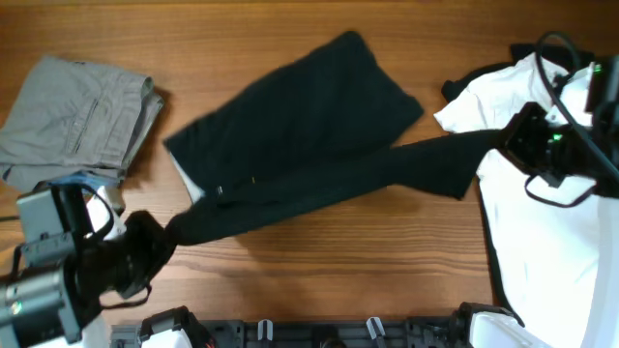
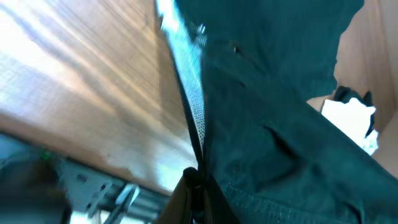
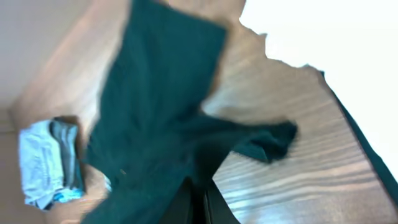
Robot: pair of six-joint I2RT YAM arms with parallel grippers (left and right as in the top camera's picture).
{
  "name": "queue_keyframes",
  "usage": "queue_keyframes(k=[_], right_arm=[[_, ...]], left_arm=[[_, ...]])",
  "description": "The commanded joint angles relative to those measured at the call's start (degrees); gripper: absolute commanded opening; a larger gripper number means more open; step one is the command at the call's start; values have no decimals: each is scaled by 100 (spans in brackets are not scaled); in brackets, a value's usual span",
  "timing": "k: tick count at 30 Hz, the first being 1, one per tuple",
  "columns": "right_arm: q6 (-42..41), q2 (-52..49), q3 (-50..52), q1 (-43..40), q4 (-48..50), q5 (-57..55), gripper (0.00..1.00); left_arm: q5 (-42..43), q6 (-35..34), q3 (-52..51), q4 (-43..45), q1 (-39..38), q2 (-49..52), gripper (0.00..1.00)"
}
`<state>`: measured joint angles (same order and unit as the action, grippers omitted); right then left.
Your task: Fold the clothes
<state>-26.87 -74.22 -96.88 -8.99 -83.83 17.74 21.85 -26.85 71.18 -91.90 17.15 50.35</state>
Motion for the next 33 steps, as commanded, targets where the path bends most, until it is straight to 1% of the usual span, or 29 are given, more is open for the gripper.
queue_keyframes(k=[1,7,10,13,17,18,21,24,27,30,33], right_arm=[[74,52,-323,-85,219,-756,4],[101,-455,-313,-83,553,-772,4],[157,-911,-313,-52,686,-654,4],[522,-1388,-313,48,929,-308,4],[579,-1963,-313,236,1298,-264,4],[592,-2175,-313,313,1515,-221,4],[763,-2546,-313,507,2127,61,4],[715,-2874,-313,737,2852,299,4],[669,-3139,-313,935,3423,313,5],[417,-3429,-313,1115,4030,315,5],[413,-3720,-313,1281,4647,313,5]], left_arm=[[-1088,116,236,-142,33,4,4],[-1257,116,223,-133,33,247,4],[-1261,116,98,-107,33,367,4],[-1259,111,-271,39,33,411,4],[-1224,9,-929,457,33,411,4],[-1156,-98,-1108,599,33,411,4],[-1152,-103,-1357,1001,33,516,4],[-1200,-197,-1440,1237,33,717,4],[-1211,-247,-1464,1460,33,999,4],[-1215,-365,-1464,1690,33,1318,4],[-1333,-367,-1464,1976,33,1663,4]])
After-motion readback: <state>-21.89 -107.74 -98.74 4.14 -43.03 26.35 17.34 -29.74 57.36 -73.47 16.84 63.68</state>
